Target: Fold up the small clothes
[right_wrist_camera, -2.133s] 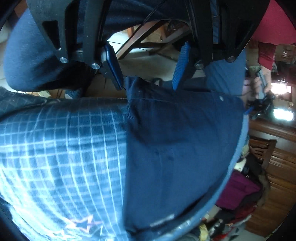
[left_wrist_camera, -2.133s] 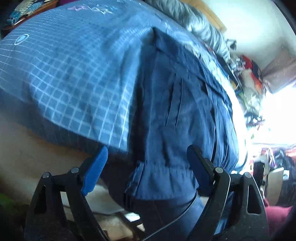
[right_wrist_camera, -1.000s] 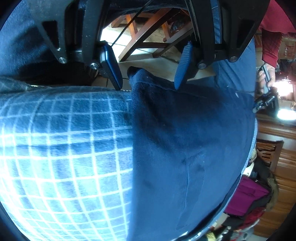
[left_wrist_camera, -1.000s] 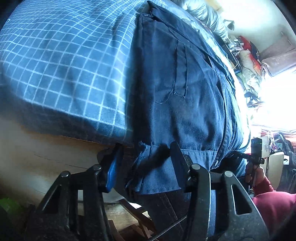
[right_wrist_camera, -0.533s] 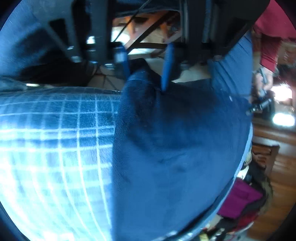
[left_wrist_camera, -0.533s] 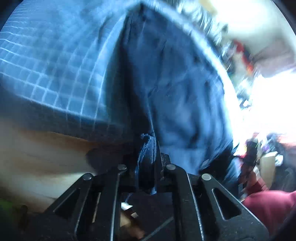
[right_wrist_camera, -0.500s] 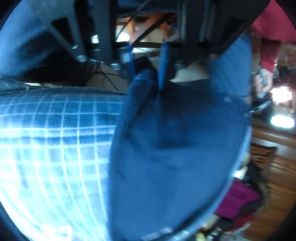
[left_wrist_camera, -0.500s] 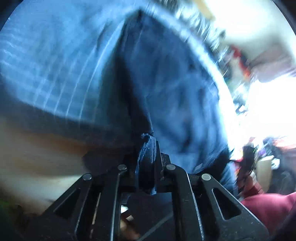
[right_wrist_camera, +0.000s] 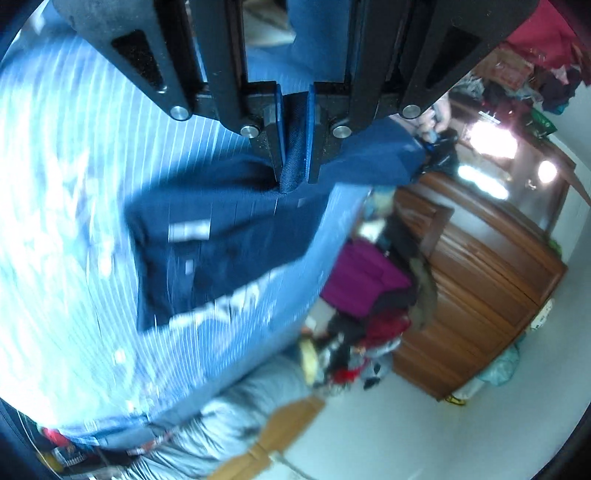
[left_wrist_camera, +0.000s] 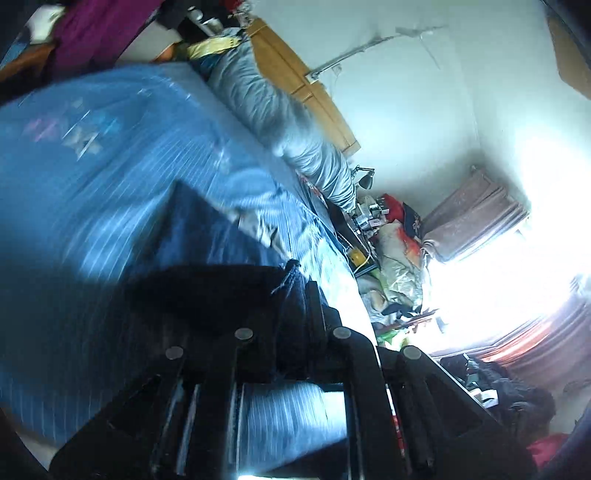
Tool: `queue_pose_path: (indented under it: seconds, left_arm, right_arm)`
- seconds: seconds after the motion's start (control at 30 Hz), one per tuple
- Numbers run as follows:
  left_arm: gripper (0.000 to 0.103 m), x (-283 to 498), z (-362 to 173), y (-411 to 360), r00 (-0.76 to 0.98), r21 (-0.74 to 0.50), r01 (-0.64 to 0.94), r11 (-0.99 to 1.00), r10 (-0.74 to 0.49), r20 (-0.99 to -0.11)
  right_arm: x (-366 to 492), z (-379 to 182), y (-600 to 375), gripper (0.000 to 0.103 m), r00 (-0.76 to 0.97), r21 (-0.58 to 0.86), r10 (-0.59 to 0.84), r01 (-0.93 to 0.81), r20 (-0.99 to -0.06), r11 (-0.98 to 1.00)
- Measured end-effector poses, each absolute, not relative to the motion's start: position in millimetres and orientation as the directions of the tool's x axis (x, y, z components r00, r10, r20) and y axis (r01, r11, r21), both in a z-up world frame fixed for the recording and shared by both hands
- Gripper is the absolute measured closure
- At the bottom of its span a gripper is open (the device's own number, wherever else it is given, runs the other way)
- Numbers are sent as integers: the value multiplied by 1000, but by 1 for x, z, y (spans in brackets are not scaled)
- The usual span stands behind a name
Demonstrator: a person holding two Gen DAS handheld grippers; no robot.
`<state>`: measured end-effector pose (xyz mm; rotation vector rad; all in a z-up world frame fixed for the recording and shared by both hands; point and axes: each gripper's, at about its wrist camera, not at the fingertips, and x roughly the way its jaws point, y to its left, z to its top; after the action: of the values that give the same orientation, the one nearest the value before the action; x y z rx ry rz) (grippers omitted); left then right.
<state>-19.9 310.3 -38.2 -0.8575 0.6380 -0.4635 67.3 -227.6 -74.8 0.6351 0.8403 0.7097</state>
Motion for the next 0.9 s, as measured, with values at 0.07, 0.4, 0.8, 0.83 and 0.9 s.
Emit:
queue_pose_path:
  seconds: [0.07, 0.4, 0.8, 0.83, 0.9]
  left_arm:
    - [92, 9, -33, 307, 722, -800, 121, 587, -606, -335]
    - [85, 165, -79, 298, 681, -786, 37, 617, -591, -432]
    - [46, 199, -150, 316, 616, -581, -157, 799, -381, -690]
    - [46, 187, -144, 317, 623, -556, -144, 819, -361, -694]
    - [45, 160, -136, 323, 630, -504, -142, 852, -315, -710]
  right_arm:
    - [104, -68, -227, 92, 482, 741, 763, -294, -431, 604]
    - [295, -96, -234, 91, 459, 733, 730, -217, -506, 645]
    - [390, -200, -222, 53, 454, 525, 514, -115, -727, 843]
    - [391, -207, -214, 53, 439, 458, 464, -128, -769, 880]
    - [393, -224, -199, 53, 425, 332, 367, -156, -828, 930]
